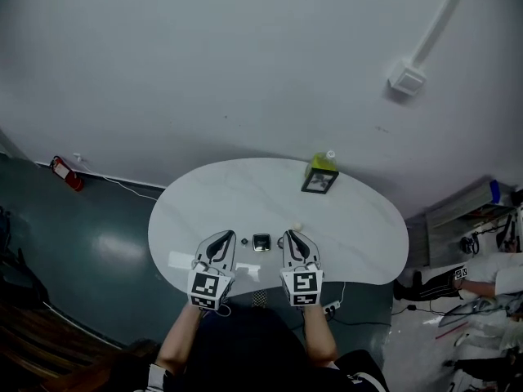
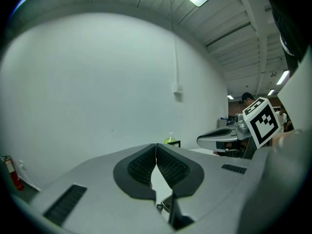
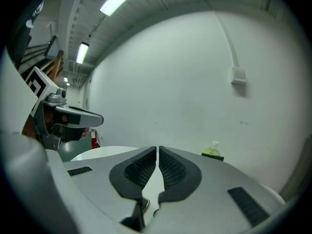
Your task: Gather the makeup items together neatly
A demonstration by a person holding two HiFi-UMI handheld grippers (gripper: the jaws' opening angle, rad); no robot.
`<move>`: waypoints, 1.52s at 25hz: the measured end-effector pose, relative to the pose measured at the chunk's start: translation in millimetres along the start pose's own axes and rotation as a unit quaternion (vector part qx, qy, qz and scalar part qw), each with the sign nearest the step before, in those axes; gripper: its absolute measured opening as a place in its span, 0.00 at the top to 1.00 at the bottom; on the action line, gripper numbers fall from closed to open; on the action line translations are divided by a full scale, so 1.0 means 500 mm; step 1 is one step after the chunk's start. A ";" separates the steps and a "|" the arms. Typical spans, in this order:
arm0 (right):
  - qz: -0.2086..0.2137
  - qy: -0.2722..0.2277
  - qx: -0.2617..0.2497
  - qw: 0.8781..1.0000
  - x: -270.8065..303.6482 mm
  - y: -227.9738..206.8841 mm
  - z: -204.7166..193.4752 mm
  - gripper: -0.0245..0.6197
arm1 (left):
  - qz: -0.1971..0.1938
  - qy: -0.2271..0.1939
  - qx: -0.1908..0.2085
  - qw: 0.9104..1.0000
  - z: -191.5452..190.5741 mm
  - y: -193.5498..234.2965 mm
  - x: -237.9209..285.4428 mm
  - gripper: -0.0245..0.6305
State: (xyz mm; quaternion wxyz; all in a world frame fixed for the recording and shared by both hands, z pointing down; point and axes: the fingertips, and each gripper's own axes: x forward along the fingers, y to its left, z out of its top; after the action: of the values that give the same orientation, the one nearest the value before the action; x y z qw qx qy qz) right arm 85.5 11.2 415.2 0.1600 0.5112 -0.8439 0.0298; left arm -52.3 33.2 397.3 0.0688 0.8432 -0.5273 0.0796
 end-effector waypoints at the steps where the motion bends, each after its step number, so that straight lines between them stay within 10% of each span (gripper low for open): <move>1: -0.010 0.006 0.003 1.000 -0.001 -0.002 -0.007 0.90 | -0.010 -0.001 0.000 1.000 0.000 0.002 0.005 0.93; 20: -0.151 0.094 0.049 0.983 -0.050 -0.073 -0.159 0.90 | -0.162 0.028 0.018 0.986 -0.049 -0.060 0.102 0.93; 38: 0.004 0.142 0.032 0.989 0.119 -0.183 -0.322 0.90 | -0.057 0.106 -0.030 0.992 -0.195 -0.117 0.253 0.93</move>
State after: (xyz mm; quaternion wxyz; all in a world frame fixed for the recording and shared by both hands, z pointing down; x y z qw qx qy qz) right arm 178.4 -48.6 575.3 0.2613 0.5037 -0.8132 0.1294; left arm 48.8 -33.3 517.0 0.1539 0.8560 -0.4706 0.1490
